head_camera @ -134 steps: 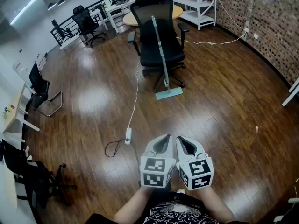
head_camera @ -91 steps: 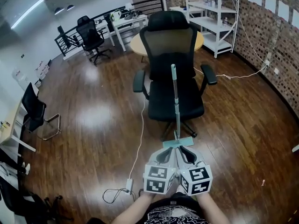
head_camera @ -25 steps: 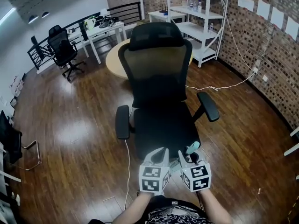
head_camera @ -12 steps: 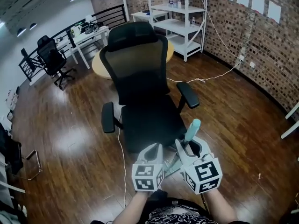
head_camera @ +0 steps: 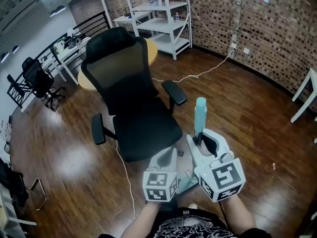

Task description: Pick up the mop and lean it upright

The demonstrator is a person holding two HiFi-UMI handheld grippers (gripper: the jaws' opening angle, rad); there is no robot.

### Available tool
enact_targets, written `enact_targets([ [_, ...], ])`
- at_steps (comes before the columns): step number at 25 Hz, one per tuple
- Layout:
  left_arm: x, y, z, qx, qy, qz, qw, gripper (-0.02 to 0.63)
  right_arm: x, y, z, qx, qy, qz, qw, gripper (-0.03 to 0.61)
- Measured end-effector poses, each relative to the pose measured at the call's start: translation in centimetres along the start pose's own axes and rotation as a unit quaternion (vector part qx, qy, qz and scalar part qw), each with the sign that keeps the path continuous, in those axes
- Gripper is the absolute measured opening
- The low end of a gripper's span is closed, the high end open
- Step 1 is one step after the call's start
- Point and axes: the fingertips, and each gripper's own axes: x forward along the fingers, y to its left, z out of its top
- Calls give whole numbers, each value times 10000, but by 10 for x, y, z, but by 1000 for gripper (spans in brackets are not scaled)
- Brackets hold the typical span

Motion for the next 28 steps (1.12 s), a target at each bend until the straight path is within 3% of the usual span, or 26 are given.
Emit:
enact_targets([
  [8, 10, -37, 9, 152, -60, -274, 9995, 4, -27, -33, -1, -77, 29, -425, 9991, 89],
  [14, 10, -37, 12, 242, -67, -251, 9994, 3, -25, -37, -7, -50, 77, -487, 9988, 89],
  [28, -3, 67, -2, -171, -54, 589, 9981, 3, 62, 12, -79, 55, 565, 48, 9984, 89],
])
